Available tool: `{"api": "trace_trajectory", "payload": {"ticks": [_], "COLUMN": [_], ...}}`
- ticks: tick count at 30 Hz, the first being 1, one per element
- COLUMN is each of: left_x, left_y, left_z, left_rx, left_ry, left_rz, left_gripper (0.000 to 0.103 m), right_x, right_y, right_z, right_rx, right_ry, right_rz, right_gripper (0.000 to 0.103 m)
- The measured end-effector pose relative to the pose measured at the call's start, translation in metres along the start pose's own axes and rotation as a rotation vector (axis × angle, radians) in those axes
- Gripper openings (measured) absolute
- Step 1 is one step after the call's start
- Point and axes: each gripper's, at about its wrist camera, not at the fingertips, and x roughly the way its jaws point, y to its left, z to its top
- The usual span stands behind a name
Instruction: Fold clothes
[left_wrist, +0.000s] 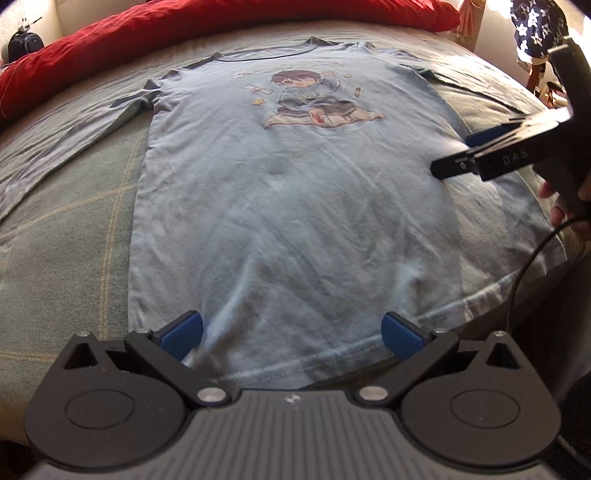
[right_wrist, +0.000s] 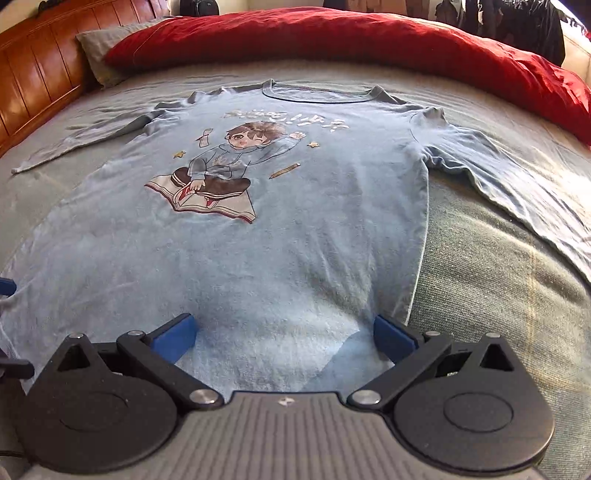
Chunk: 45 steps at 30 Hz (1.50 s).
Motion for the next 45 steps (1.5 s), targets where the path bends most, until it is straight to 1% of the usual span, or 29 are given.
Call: {"api": "trace_trajectory", "payload": {"ticks": [14, 16, 17, 18, 19, 21, 22, 24, 28, 29, 32, 34, 35, 36, 38, 40, 41, 44, 45], "left_x": [-0.012, -0.022, -0.025, -0.024, -0.02, -0.01, -0.008, -0.01, -0.027, -0.029, -0.024, -0.011, -0.004, -0.005, -0.014, -0.026, -0.03, -0.041, -0.04], "left_y": [-0.025, -0.016, -0.007, 0.0, 0.006, 0.011, 0.01, -0.001, -0.013, -0.012, -0.007, -0.005, -0.007, -0.013, -0.022, -0.018, -0.013, 0.012, 0.021], "left_z": [-0.013, -0.009, -0.005, -0.002, 0.0, -0.005, -0.009, -0.021, -0.021, -0.018, -0.007, -0.005, -0.007, -0.012, -0.016, -0.016, -0.015, 0.001, 0.007], "left_rx": [0.079, 0.06, 0.027, -0.014, -0.055, -0.108, -0.118, -0.086, 0.007, 0.009, -0.032, -0.09, -0.113, -0.092, -0.006, 0.001, -0.009, -0.061, -0.091], "left_ry": [-0.044, -0.09, -0.119, -0.116, -0.092, -0.05, -0.033, -0.016, -0.017, -0.039, -0.069, -0.036, -0.002, -0.001, 0.002, 0.0, -0.016, -0.098, -0.117], "left_rz": [-0.128, -0.126, -0.113, -0.105, -0.11, -0.15, -0.163, -0.182, -0.19, -0.189, -0.198, -0.232, -0.24, -0.229, -0.213, -0.23, -0.229, -0.149, -0.136], "left_gripper": [0.102, 0.102, 0.102, 0.102, 0.102, 0.102, 0.102, 0.102, 0.102, 0.102, 0.102, 0.102, 0.102, 0.102, 0.102, 0.102, 0.102, 0.102, 0.102], "right_x": [-0.023, -0.022, -0.022, -0.022, -0.021, -0.02, -0.02, -0.021, -0.022, -0.023, -0.026, -0.029, -0.031, -0.034, -0.041, -0.047, -0.048, -0.049, -0.048], "right_y": [0.001, 0.003, 0.004, 0.005, 0.006, 0.008, 0.008, 0.007, 0.004, 0.004, 0.004, 0.004, 0.004, 0.003, 0.0, 0.0, 0.005, 0.022, 0.028], "right_z": [-0.015, -0.018, -0.019, -0.02, -0.021, -0.024, -0.025, -0.027, -0.03, -0.029, -0.03, -0.03, -0.03, -0.031, -0.031, -0.03, -0.029, -0.027, -0.027], "right_rx": [0.101, 0.099, 0.098, 0.097, 0.096, 0.091, 0.086, 0.078, 0.081, 0.084, 0.083, 0.076, 0.071, 0.065, 0.049, 0.017, -0.024, -0.151, -0.182], "right_ry": [-0.069, -0.072, -0.074, -0.075, -0.076, -0.081, -0.084, -0.088, -0.095, -0.095, -0.096, -0.097, -0.096, -0.098, -0.11, -0.111, -0.109, -0.11, -0.108], "right_rz": [0.006, 0.004, 0.004, 0.003, 0.002, -0.002, -0.001, 0.004, 0.02, 0.022, 0.027, 0.037, 0.041, 0.045, 0.083, 0.121, 0.122, 0.112, 0.113], "right_gripper": [0.103, 0.103, 0.103, 0.103, 0.103, 0.103, 0.103, 0.103, 0.103, 0.103, 0.103, 0.103, 0.103, 0.103, 0.103, 0.103, 0.103, 0.103, 0.103]}}
